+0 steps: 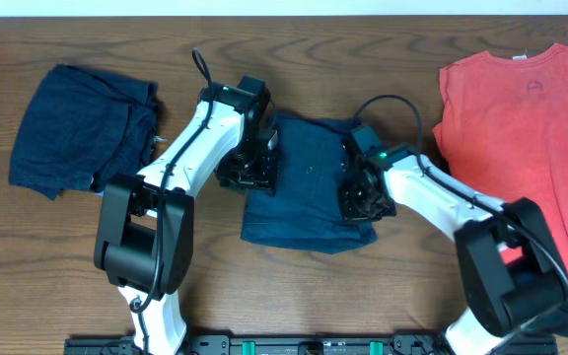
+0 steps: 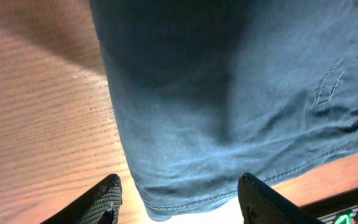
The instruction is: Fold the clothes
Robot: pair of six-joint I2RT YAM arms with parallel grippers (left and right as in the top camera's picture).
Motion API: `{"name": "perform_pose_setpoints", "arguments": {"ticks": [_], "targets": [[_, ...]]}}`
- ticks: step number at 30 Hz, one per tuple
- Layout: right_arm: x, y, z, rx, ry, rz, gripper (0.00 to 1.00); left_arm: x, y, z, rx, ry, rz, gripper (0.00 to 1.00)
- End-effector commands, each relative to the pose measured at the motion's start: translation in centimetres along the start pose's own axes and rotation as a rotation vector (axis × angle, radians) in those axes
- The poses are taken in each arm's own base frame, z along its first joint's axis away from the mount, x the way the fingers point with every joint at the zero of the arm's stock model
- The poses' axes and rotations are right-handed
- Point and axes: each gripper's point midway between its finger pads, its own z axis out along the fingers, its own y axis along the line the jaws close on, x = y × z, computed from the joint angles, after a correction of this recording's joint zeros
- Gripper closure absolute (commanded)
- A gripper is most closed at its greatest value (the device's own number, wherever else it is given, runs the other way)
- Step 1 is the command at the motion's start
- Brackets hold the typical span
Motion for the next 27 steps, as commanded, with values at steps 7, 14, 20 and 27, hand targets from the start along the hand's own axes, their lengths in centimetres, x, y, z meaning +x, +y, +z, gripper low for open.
{"name": "perform_pose_setpoints", "arguments": {"ticks": [7, 14, 20, 27], "targets": [[-3.8, 1.8, -9.3, -0.072, -0.363, -0.124, 0.83, -1.4, -1.5, -0.9, 0.066, -0.073, 0.039, 0.81], [-6.6, 2.1, -10.6, -0.074, -0.493, -0.127, 0.84, 0.9, -2.7, -0.5, 0.112, 0.023, 0.020, 0.91], [-10.2, 1.3, -11.2, -0.048, -0.617, -0.099, 0.85, 2.2, -1.7, 3.0, 0.087, 0.062, -0.149, 0.91], [-10.8, 0.4, -10.0, -0.045, -0.596, -0.071, 0.85, 1.5, 0.8, 7.3, 0.069, -0.015, -0.277, 0.91]]}}
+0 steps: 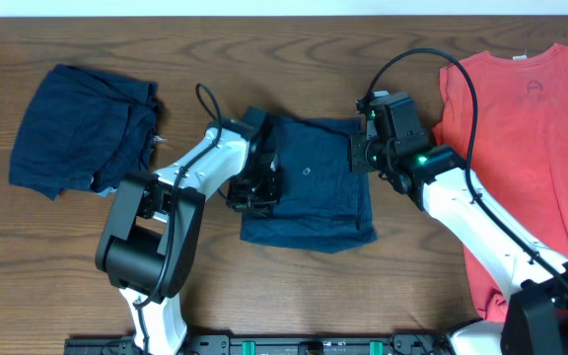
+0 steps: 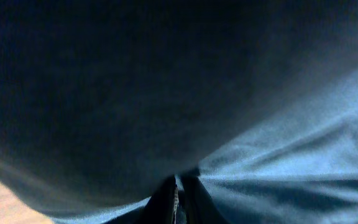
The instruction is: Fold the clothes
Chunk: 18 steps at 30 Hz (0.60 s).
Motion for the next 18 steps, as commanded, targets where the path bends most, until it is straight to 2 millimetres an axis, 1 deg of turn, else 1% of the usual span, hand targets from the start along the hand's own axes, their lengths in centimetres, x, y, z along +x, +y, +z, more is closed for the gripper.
{"name": "perform_pose_setpoints", "arguments": {"ticks": [1, 5, 6, 9, 12, 14, 16, 18], "targets": [[0.3, -0.5, 0.6, 0.010, 0.019, -0.005, 0.85, -0.7, 1.7, 0.5, -0.023, -0.047, -0.105, 0.91], [0.7, 1.3, 1.9, -0.100, 0.034, -0.111, 0.82, -4.6, 2.0, -0.4, 0.028, -0.188, -0.087, 0.91], [0.8, 1.4, 2.7, -0.106, 0.037, -0.128, 0.80, -5.8, 2.1, -0.9, 0.042, -0.236, -0.066, 0.92], [1.4, 1.0, 5.0, -0.101, 0.054, -0.132, 0.79, -8.3, 2.3, -2.1, 0.065, -0.332, -0.033, 0.92], [2.6, -0.7, 7.8, -0.041, 0.085, -0.132, 0.77, -10.5, 2.4, -4.1, 0.075, -0.412, 0.013, 0.92], [3.9, -2.6, 9.3, 0.019, 0.129, -0.115, 0.78, -11.8, 2.3, -5.9, 0.079, -0.455, 0.031, 0.92], [5.4, -3.9, 9.9, 0.050, 0.186, -0.082, 0.80, -12.7, 2.3, -7.7, 0.083, -0.484, 0.029, 0.91], [7.3, -5.0, 9.7, 0.075, 0.264, -0.030, 0.83, -13.5, 2.1, -9.7, 0.082, -0.507, 0.039, 0.91]]}}
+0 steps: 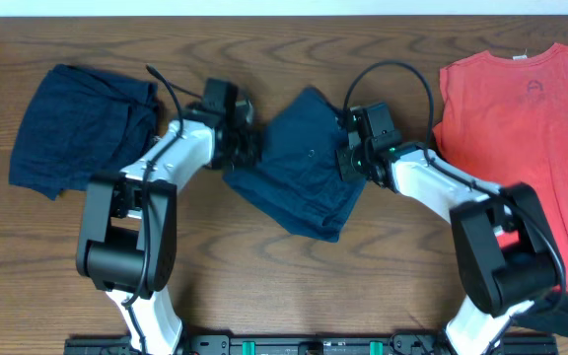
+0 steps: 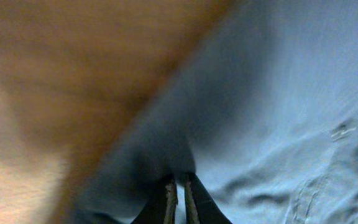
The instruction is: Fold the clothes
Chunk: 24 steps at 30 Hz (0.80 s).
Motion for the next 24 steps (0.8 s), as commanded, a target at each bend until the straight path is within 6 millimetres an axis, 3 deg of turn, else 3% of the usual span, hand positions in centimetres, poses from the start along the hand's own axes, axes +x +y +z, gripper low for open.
{"name": "perform_pose_setpoints", "arguments": {"ticks": [1, 4, 8, 11, 15, 20, 24], "targets": [[3.1, -3.2, 0.3, 0.090, 0.123, 0.103, 0.83, -3.7, -0.4, -2.6, -0.009, -0.076, 0.057, 0.91], [6.7, -2.1, -0.6, 0.041, 0.275, 0.206, 0.88, -4.9, -1.2, -5.1, -0.012, -0.082, 0.073, 0.91], [8.6, -0.3, -2.0, -0.033, 0.373, 0.225, 0.90, -3.4, -2.5, -7.5, -0.003, 0.000, 0.052, 0.91], [7.6, 0.2, -3.3, -0.055, 0.331, 0.164, 0.90, -0.5, -2.6, -7.9, -0.021, 0.103, 0.032, 0.87], [4.6, 1.1, -6.4, -0.084, 0.201, 0.076, 0.89, 3.4, -2.5, -7.0, -0.050, 0.239, 0.016, 0.78], [1.1, 2.0, -9.9, -0.108, 0.031, 0.042, 0.89, 6.4, -2.2, -3.9, -0.061, 0.291, 0.015, 0.70], [0.4, 2.2, -10.1, -0.113, 0.001, 0.040, 0.93, 7.4, -2.6, -0.4, -0.033, 0.245, 0.053, 0.70]]}}
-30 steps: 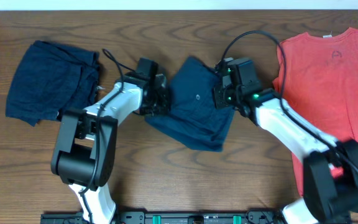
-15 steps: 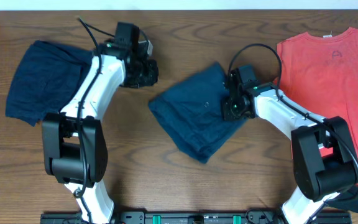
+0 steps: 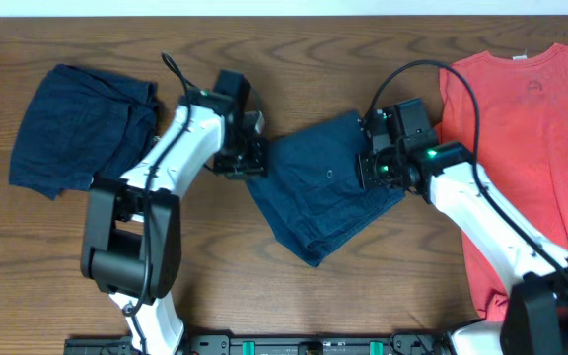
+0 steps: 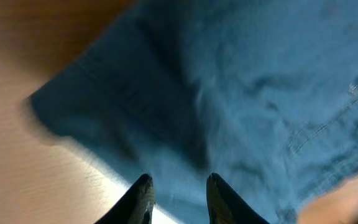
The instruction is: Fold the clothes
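A folded blue denim garment [image 3: 319, 197] lies diagonally at the table's middle, one corner pointing toward the front. My left gripper [image 3: 249, 158] is at its upper left corner. In the left wrist view that gripper [image 4: 178, 190] is open, its dark fingertips [image 4: 143, 194] parted just above the blue cloth [image 4: 247, 93]. My right gripper [image 3: 373, 170] sits at the garment's right edge; from overhead its fingers are hidden under the wrist.
A red T-shirt [image 3: 531, 148] lies spread at the right, running off the table's front right. A crumpled dark navy garment [image 3: 82, 128] lies at the far left. Bare wooden table [image 3: 57, 266] shows in front. Cables loop above both wrists.
My left gripper was shut on the blue garment's left edge and is now open over it. The garment lies a little further right and has turned slightly more.
First the blue garment lay square between both grippers, my left one open at its left edge. Then my left gripper was shut on that edge. After that the garment lay turned diagonally, and now the left gripper has let go.
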Robot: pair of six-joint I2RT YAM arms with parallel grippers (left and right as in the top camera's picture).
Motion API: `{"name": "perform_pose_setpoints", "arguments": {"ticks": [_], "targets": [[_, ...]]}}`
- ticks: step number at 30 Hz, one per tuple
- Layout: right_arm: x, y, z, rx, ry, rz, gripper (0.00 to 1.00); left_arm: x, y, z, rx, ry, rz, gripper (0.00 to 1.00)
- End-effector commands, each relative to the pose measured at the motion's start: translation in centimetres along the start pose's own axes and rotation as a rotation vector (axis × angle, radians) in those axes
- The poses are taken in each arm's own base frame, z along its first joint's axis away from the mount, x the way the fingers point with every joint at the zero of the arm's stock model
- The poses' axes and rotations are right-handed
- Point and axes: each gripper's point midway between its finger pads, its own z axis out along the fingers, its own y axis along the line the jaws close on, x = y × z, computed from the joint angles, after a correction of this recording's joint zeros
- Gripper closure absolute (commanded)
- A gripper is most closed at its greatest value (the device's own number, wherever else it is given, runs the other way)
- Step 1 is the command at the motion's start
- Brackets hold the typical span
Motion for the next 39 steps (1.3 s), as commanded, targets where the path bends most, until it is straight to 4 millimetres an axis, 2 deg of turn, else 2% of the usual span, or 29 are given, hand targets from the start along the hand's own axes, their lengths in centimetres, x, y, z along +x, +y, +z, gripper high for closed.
{"name": "perform_pose_setpoints", "arguments": {"ticks": [1, 3, 5, 7, 9, 12, 15, 18, 21, 22, 24, 27, 28, 32, 34, 39], "targets": [[0.4, 0.2, 0.5, -0.007, 0.020, -0.014, 0.93, 0.9, -0.5, 2.0, 0.019, -0.017, 0.017, 0.71], [0.9, 0.1, 1.2, -0.004, 0.048, -0.009, 0.95, 0.5, -0.1, 3.0, 0.016, -0.054, 0.033, 0.81], [1.5, -0.1, 1.9, 0.000, 0.077, 0.003, 0.96, -0.5, 1.0, 3.1, -0.031, -0.100, 0.034, 0.91], [2.0, -0.2, 2.5, 0.003, 0.101, 0.005, 0.96, -2.2, 2.1, 2.6, -0.081, -0.170, 0.031, 0.93], [2.4, -0.2, 3.2, 0.003, 0.117, 0.004, 0.96, -3.9, 2.3, 1.7, -0.067, -0.231, 0.024, 0.94], [2.8, -0.2, 4.0, 0.003, 0.136, -0.001, 0.94, -5.7, 1.3, 0.1, 0.021, -0.273, 0.024, 0.94], [3.5, -0.2, 5.0, 0.006, 0.166, -0.002, 0.93, -5.9, -0.2, -2.0, 0.126, -0.262, 0.017, 0.83], [4.6, -0.7, 6.1, 0.024, 0.213, 0.007, 0.94, -5.3, -1.2, -4.4, 0.194, -0.247, 0.005, 0.58], [5.6, -2.9, 7.2, 0.120, 0.248, 0.073, 0.96, -4.1, -0.9, -6.7, 0.186, -0.241, -0.009, 0.42], [5.9, -3.6, 7.6, 0.147, 0.259, 0.095, 0.97, -3.6, -0.7, -7.4, 0.179, -0.239, -0.007, 0.30], [6.5, -4.3, 8.2, 0.161, 0.282, 0.121, 0.99, -2.6, -0.5, -7.9, 0.170, -0.219, -0.010, 0.20], [7.3, -4.5, 8.8, 0.148, 0.315, 0.152, 0.99, -0.9, 0.2, -7.2, 0.149, -0.150, -0.043, 0.10], [7.4, -4.5, 8.8, 0.145, 0.317, 0.153, 0.99, -0.5, 0.3, -6.7, 0.146, -0.129, -0.051, 0.10], [7.3, -4.4, 8.9, 0.144, 0.313, 0.152, 0.99, 0.8, 1.6, -3.6, 0.135, -0.055, -0.121, 0.02], [7.3, -4.4, 8.8, 0.144, 0.314, 0.152, 0.99, 1.2, 2.0, -2.0, 0.148, -0.031, -0.181, 0.02], [7.3, -4.4, 8.8, 0.144, 0.313, 0.152, 0.99, 1.8, 1.2, 1.1, 0.248, 0.030, -0.231, 0.02]]}}
